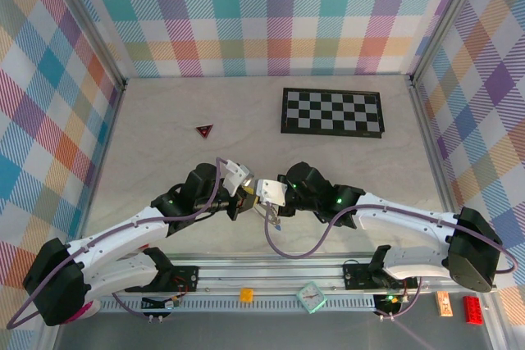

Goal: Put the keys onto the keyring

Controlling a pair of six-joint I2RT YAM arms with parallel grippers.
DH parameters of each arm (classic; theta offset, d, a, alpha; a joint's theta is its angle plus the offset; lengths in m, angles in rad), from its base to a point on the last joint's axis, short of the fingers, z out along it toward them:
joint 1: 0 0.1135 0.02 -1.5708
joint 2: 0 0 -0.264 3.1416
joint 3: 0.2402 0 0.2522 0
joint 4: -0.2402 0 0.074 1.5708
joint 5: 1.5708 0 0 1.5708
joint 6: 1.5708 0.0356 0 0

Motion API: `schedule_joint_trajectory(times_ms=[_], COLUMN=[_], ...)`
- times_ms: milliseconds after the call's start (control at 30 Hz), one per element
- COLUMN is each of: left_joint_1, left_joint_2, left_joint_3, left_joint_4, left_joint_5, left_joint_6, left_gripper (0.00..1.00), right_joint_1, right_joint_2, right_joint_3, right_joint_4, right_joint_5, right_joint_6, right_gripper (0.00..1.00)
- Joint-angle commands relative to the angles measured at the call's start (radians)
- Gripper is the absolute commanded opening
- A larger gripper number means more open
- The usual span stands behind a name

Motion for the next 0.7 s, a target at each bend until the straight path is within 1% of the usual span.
schedule_joint_trajectory(times_ms=[0,200,533,667], left_joint_1=[-0.004,-0.004,-0.004,-0.005], left_joint_2=[0.0,0.001,0.0,0.006], left_joint_3=[0.043,0.043,0.043,0.039], left_joint_4=[0.069,0.07,0.08,0.093], left_joint_5=[-0.01,-0.01,0.001,0.01], left_joint_6=[-0.02,-0.021,-0.023,-0.024], left_gripper=[0.0,0.0,0.0,0.0], right_joint_1=[0.019,0.019,0.02,0.02], right_joint_2=[-0.016,-0.018,0.007,0.014], right_joint_3=[-0.023,-0.021,-0.001,0.004], right_joint_4=[-0.03,-0.049,-0.084,-0.087], right_joint_5=[-0.055,-0.066,-0.128,-0.128], right_joint_6=[-0.021,-0.025,-0.05,-0.053], right_gripper=[0.0,0.0,0.0,0.0])
